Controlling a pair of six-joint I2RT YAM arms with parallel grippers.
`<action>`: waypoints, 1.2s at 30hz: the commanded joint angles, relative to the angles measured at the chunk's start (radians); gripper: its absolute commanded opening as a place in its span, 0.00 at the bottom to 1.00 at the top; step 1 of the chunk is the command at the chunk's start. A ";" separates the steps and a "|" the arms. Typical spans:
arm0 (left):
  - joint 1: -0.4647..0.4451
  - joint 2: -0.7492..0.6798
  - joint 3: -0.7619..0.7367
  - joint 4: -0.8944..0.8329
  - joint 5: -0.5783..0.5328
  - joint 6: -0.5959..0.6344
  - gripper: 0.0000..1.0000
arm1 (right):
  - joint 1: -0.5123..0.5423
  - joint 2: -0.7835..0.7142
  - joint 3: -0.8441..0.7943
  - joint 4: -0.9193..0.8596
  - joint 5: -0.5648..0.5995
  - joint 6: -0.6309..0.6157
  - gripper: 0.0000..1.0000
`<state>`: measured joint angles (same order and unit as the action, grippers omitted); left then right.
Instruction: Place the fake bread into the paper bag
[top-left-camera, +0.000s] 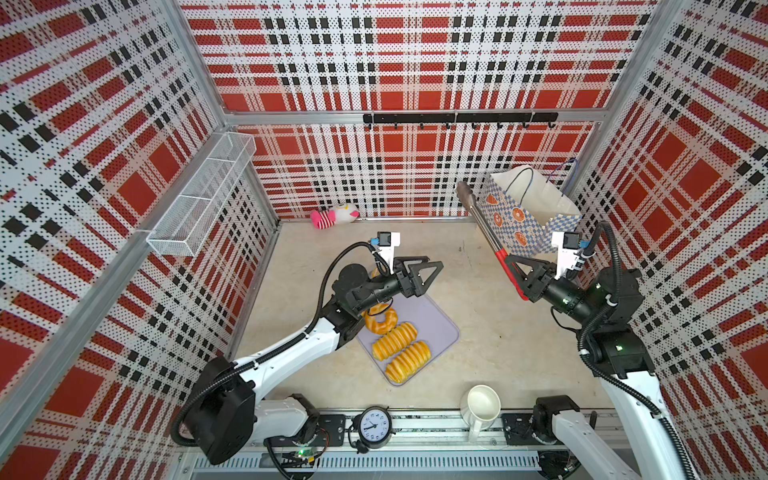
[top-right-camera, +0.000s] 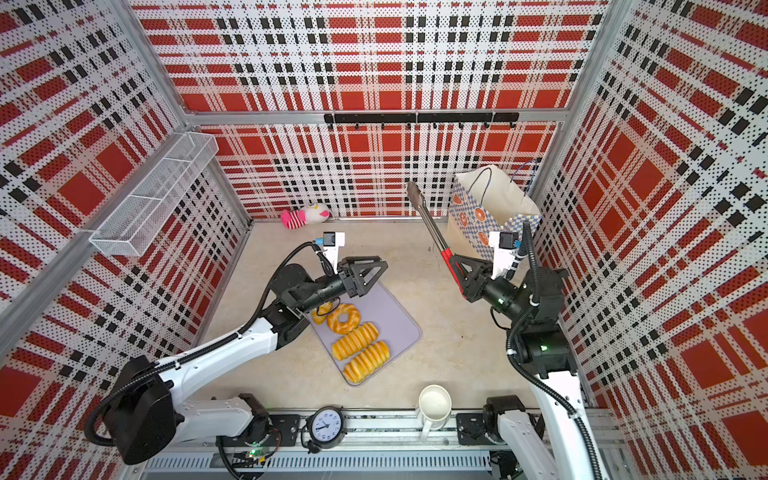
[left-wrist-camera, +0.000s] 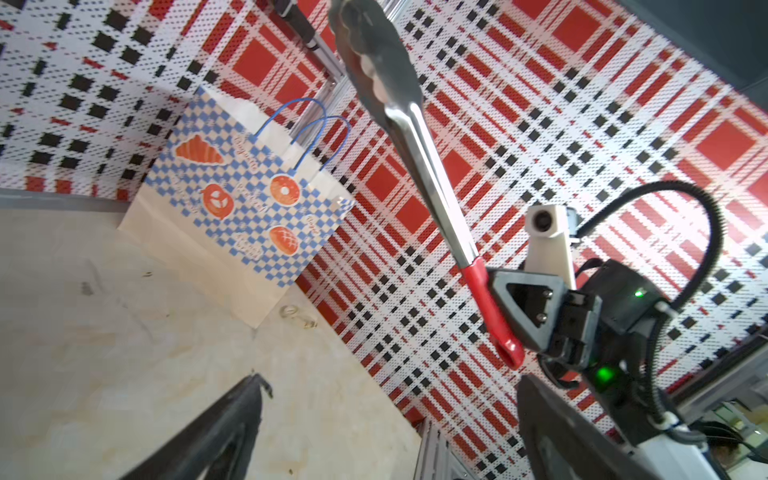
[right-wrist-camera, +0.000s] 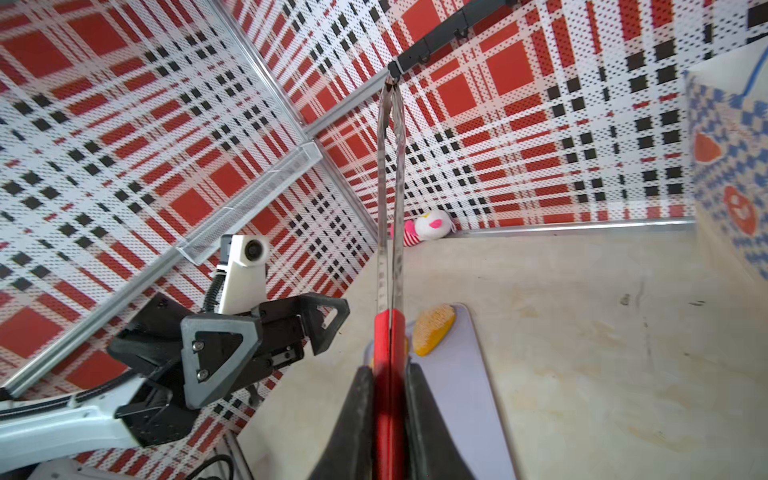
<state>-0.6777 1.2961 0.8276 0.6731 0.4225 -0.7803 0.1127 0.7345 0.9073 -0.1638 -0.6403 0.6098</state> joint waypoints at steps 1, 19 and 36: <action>-0.009 0.040 0.044 0.158 0.030 -0.070 0.98 | 0.079 -0.010 -0.006 0.228 -0.020 0.092 0.16; -0.085 0.083 0.146 0.256 -0.006 -0.073 0.87 | 0.291 0.041 -0.061 0.420 0.070 0.168 0.15; -0.095 0.139 0.180 0.322 -0.025 -0.062 0.44 | 0.347 0.082 -0.136 0.583 0.036 0.252 0.15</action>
<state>-0.7658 1.4212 0.9920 0.9276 0.4065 -0.8513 0.4500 0.8112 0.7731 0.3115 -0.5907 0.8261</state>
